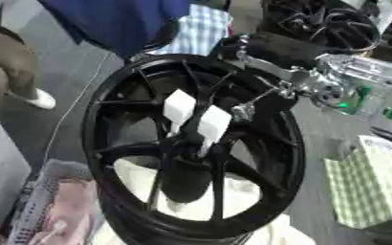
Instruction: Pull the pin out of the wheel hub.
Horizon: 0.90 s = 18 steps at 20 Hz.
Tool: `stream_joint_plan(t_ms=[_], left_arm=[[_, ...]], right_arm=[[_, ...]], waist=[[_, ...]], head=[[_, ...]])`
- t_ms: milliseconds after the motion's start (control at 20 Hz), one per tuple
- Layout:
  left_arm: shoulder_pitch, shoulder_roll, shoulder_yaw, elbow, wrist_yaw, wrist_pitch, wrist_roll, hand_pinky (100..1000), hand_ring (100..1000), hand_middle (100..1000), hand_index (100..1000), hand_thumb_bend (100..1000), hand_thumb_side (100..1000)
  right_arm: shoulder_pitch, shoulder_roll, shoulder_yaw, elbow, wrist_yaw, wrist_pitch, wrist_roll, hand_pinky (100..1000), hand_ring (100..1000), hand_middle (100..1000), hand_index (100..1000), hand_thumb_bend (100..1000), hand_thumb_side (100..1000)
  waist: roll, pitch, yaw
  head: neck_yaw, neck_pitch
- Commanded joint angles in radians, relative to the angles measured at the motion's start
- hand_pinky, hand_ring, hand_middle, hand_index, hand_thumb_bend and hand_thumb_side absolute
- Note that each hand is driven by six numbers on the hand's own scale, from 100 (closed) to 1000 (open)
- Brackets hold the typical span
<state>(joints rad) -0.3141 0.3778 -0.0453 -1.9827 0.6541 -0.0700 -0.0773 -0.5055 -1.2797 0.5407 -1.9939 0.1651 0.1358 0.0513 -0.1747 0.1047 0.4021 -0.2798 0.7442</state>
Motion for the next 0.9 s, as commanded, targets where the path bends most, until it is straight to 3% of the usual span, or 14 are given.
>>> stream_joint_plan(t_ms=[50,900], left_arm=[[-0.006,0.007,0.006,-0.017,0.010,0.002,0.002,828,705,628,815,100,667],[0.010,-0.002,0.005,-0.017,0.032,0.024,0.018,826,707,627,814,100,672]], right_arm=[[-0.018,-0.017,-0.007,-0.006,-0.012,0.000,0.012,869,841,815,845,275,100],[-0.063,0.012,0.031,-0.006,-0.058,0.017,0.077,870,844,815,846,193,100]], waist=[[0.014,-0.019,-0.003],[0.024,-0.056,-0.014]], head=[[0.005,0.016],[0.006,0.026]])
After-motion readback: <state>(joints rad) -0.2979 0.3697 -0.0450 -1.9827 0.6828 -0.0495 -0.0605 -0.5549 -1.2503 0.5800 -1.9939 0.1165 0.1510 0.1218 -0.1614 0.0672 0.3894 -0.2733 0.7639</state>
